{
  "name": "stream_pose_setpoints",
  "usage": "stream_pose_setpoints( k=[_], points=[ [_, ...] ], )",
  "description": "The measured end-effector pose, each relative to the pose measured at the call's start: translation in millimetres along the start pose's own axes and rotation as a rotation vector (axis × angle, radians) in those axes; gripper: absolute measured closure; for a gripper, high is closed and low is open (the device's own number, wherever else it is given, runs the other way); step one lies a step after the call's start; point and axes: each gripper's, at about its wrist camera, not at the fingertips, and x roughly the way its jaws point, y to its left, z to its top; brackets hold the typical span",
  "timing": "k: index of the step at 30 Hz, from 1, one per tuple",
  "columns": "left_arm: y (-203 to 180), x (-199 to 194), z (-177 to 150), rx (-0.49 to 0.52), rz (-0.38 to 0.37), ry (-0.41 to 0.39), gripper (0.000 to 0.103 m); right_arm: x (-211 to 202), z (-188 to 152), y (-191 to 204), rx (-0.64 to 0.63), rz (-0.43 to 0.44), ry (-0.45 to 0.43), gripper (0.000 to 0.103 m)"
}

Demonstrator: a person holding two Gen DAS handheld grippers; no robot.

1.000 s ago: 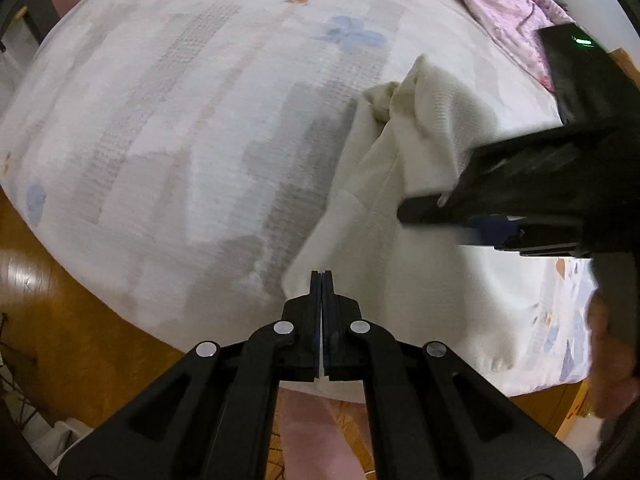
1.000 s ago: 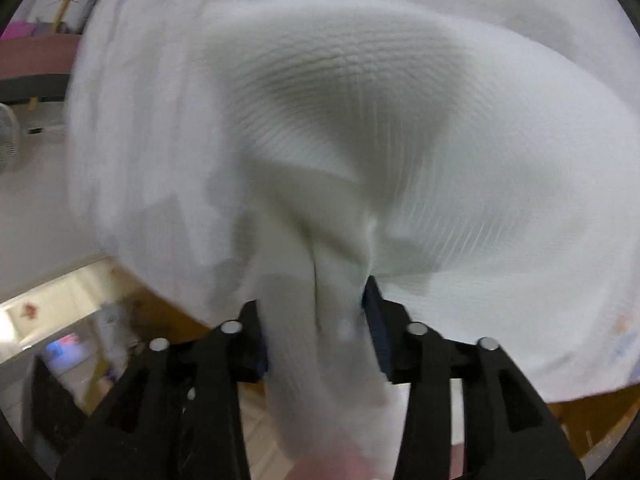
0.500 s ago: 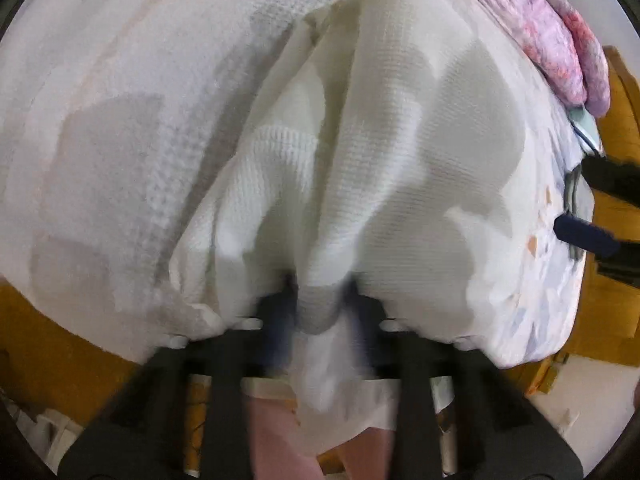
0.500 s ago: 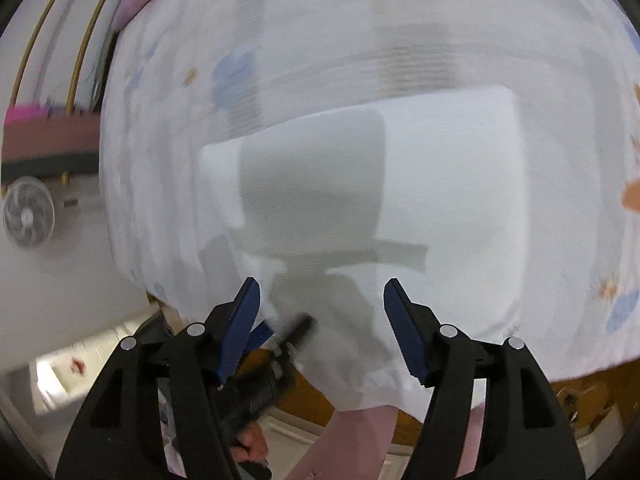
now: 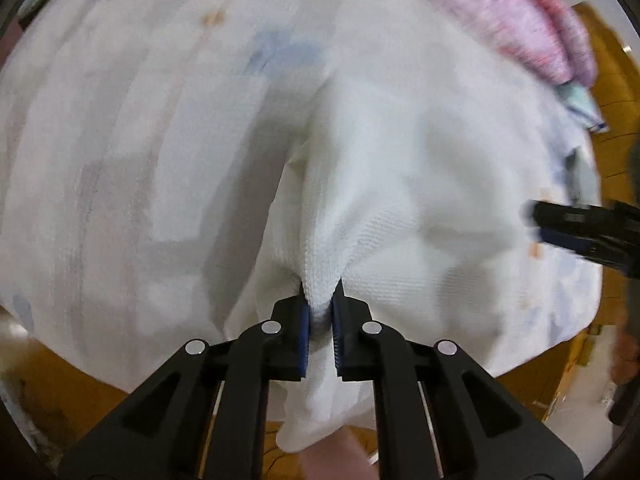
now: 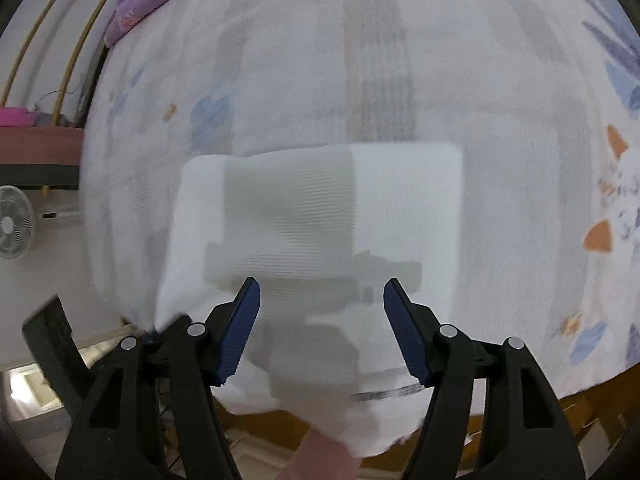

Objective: Fold large clothes

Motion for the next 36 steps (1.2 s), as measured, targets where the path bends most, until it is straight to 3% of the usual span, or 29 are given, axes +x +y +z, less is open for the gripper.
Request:
stream_pose_setpoints(
  k=[3, 5, 8, 11, 13, 18, 21, 28, 32, 36],
  points=[
    [10.3, 55.3, 6.5, -0.025, -0.024, 0.152, 0.093, 37.2, 12.1, -13.9, 0.031, -0.069, -0.015, 0.051],
    [-2.8, 52.0, 5.4, 0.043, 0.010, 0.143, 0.088, 74.0, 19.3, -29.2, 0.043, -0.161, 0.014, 0.060],
    [-10.2, 39.6, -5.7, 0.085, 0.051, 0.158, 0.081, 78.4, 23.1, -32.8, 0.084, -0.175, 0.042, 0.059],
    [-7.4, 19.3, -16.3, 0.098, 0.111, 0.115, 0.079, 61.2, 21.1, -24.8, 0.043, -0.178, 0.053, 0.059],
    [-5.2, 2.3, -15.2, 0.089, 0.146, 0.079, 0.081, 46.0, 19.1, -25.4, 0.066, -0.136, 0.034, 0.059],
    [-16.9, -35.7, 16.1, 0.110, 0.126, -0.059, 0.081, 21.6, 23.4, -26.3, 0.097, -0.120, -0.028, 0.060],
    [-29.8, -40.5, 41.4, 0.142, 0.116, -0.097, 0.081, 19.2, 23.3, -27.9, 0.116, -0.107, -0.033, 0.060],
    [-65.8, -18.3, 89.3, 0.253, 0.144, -0.132, 0.085, 12.8, 24.1, -32.7, 0.153, -0.158, -0.054, 0.059],
    [-77.0, 21.3, 110.6, 0.303, 0.170, -0.086, 0.085, 23.0, 30.7, -29.8, 0.139, -0.183, -0.057, 0.059],
    [-70.3, 52.4, 124.2, 0.289, 0.174, -0.057, 0.085, 50.4, 37.6, -34.4, 0.133, -0.169, -0.014, 0.061]
  ],
)
